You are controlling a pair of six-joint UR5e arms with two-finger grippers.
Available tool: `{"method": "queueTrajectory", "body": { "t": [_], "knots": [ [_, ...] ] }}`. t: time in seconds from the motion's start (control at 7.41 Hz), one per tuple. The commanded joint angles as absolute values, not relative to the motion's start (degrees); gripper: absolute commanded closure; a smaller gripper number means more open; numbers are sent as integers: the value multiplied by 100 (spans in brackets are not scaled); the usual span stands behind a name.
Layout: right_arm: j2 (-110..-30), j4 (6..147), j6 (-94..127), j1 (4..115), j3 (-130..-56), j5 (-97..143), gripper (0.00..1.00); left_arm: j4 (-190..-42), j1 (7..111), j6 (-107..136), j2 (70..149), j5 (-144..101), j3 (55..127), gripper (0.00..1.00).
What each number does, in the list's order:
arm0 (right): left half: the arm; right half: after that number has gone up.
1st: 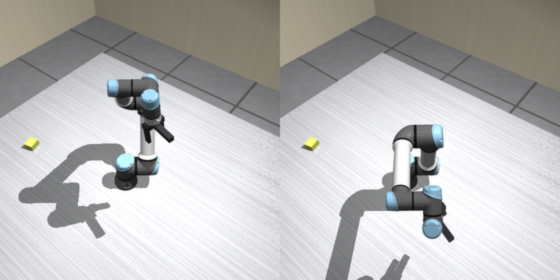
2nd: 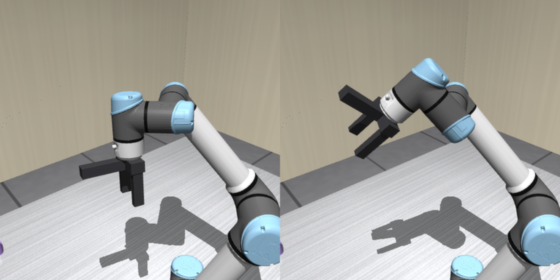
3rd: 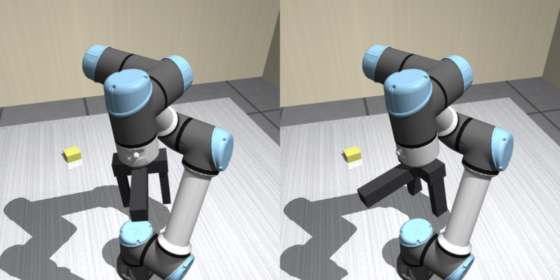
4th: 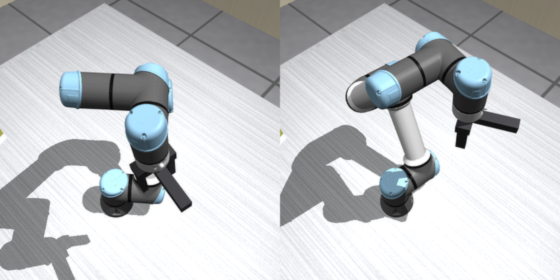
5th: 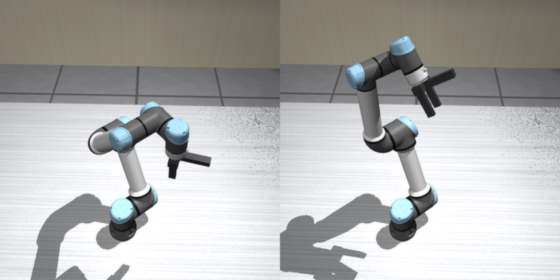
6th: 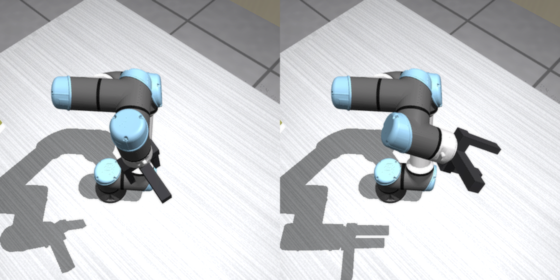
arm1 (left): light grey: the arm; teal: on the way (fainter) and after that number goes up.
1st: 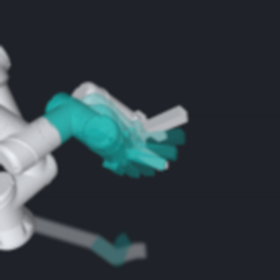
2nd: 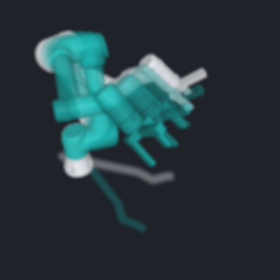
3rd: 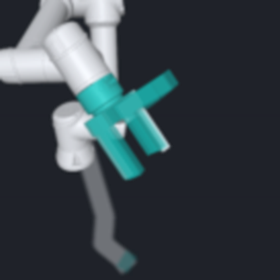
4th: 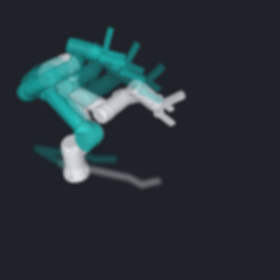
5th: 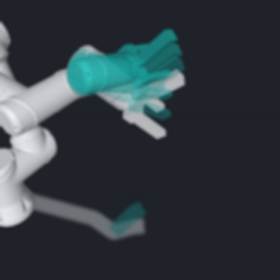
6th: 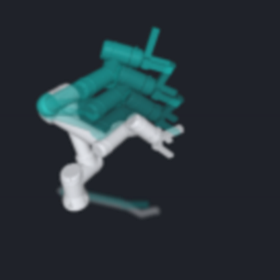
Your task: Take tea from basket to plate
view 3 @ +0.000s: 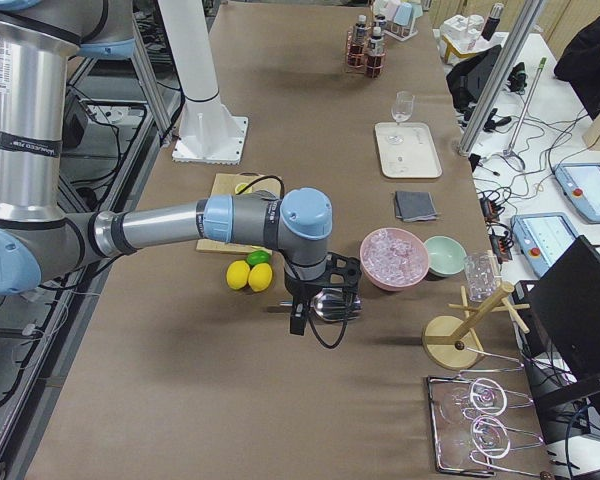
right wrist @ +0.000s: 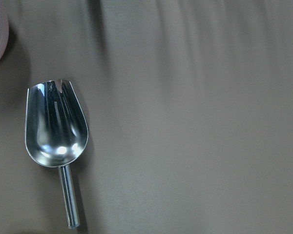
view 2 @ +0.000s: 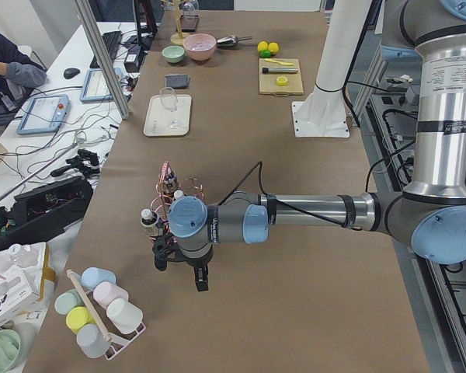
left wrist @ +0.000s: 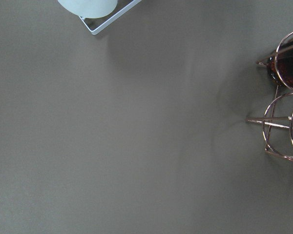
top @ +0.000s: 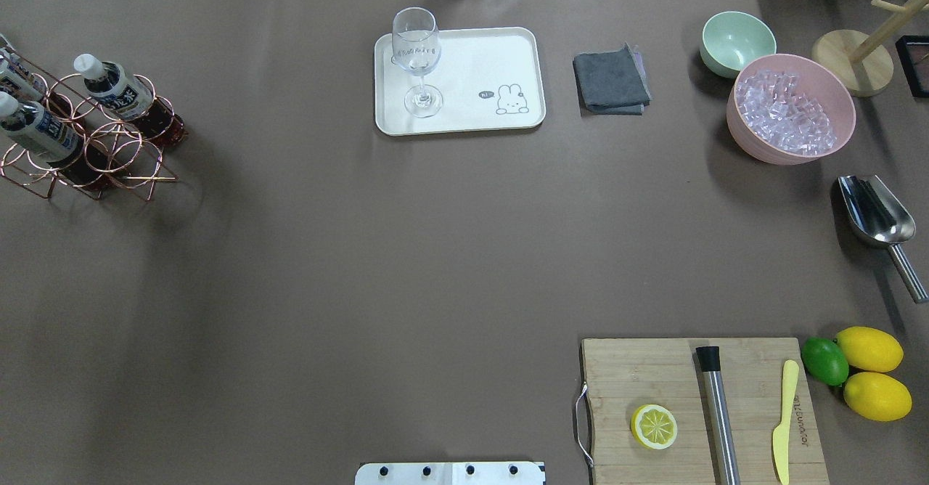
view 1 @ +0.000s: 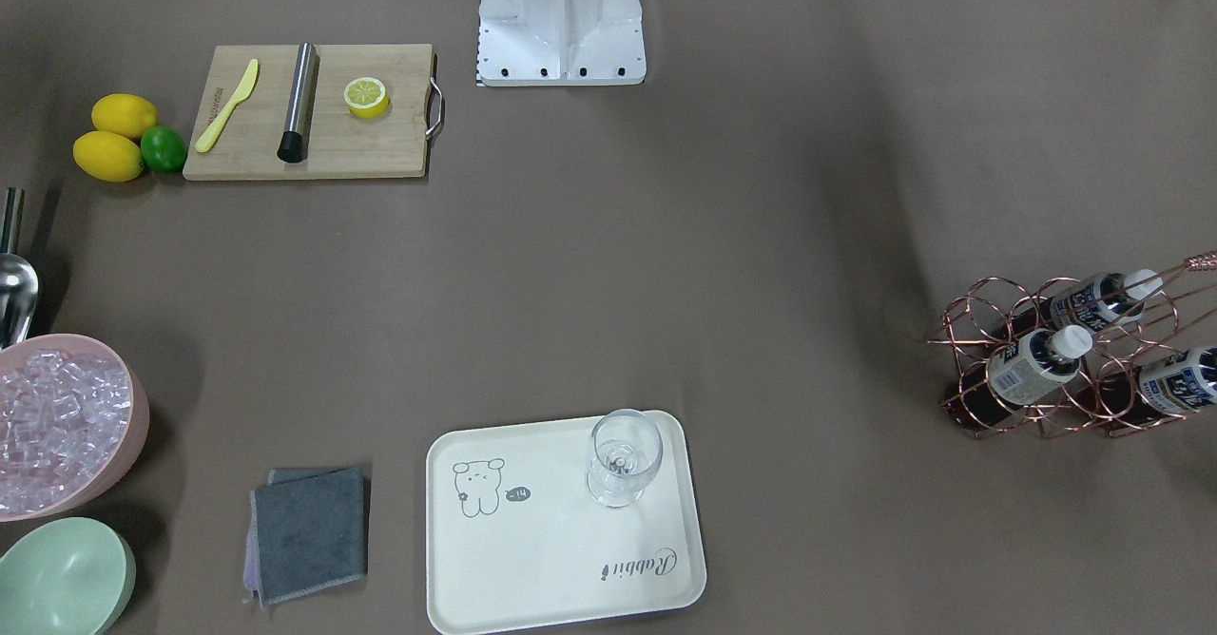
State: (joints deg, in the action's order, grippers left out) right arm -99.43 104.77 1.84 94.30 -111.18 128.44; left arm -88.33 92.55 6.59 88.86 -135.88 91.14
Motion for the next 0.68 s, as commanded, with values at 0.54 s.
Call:
{"method": "queueTrajectory", "body": {
  "t": [0.54],
  "knots": [
    [-9949, 10477, 185, 9431, -11118, 12841, 0, -8851, 9272, 650, 8921, -13501, 9123, 2]
  ]
}}
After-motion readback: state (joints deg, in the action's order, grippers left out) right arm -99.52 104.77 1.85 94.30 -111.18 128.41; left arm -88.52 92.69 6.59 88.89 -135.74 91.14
